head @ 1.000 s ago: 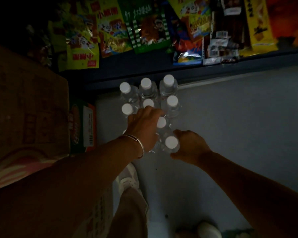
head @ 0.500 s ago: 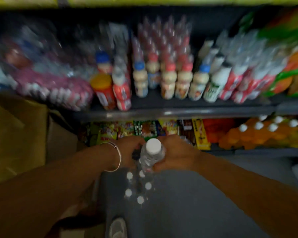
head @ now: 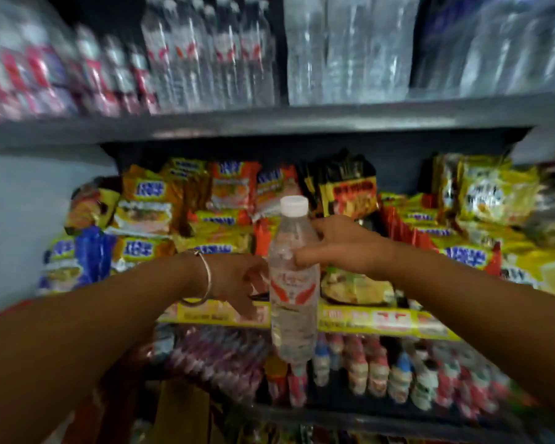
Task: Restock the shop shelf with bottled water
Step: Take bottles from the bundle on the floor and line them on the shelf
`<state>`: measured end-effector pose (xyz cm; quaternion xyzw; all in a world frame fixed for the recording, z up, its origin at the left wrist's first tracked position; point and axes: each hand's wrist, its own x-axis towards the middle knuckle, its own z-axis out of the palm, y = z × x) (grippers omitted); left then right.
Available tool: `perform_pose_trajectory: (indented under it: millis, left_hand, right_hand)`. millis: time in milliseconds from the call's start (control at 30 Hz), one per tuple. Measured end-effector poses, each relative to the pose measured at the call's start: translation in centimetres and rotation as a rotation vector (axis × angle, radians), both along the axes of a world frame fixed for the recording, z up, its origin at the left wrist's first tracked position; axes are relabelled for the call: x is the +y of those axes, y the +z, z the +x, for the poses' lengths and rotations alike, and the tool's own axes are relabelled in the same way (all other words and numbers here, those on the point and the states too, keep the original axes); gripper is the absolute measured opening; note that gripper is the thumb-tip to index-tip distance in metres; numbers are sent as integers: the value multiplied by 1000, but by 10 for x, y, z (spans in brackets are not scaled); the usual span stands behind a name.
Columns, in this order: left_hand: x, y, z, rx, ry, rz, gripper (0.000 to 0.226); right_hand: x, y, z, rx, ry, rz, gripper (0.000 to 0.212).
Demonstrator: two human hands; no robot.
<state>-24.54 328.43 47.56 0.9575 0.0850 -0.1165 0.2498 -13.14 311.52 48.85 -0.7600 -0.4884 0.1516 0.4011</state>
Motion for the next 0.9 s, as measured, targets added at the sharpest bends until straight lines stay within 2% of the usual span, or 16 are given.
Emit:
perform_pose_trajectory:
  millis: [33, 167, 300, 367, 433, 500, 633, 900]
  left_hand:
    - [8, 22, -4, -19, 17, -8, 66]
    - [39, 107, -13, -133, 34, -100, 54]
    - [69, 185, -21, -264, 58, -156, 52]
    - [85, 217, -22, -342, 82, -173, 52]
    - [99, 241, -20, -408, 98, -141, 63]
    - [114, 258, -15, -446, 109, -124, 64]
    - [144, 273, 3, -514, 149, -148, 48]
    - [204, 259, 67, -523, 136, 59, 24]
  right_hand:
    - [7, 25, -2, -20, -14, 33, 19]
    - [36, 120, -8, 0, -13, 153, 19]
    - [68, 203, -10, -57, -7, 284, 38]
    - [86, 238, -10, -77, -8, 339, 38]
    - [104, 265, -7, -85, -5, 378, 27]
    - [122, 286, -1, -95, -17, 403, 27]
    - [157, 311, 18, -116, -65, 412, 34]
    - [218, 322, 71, -110, -191, 426, 27]
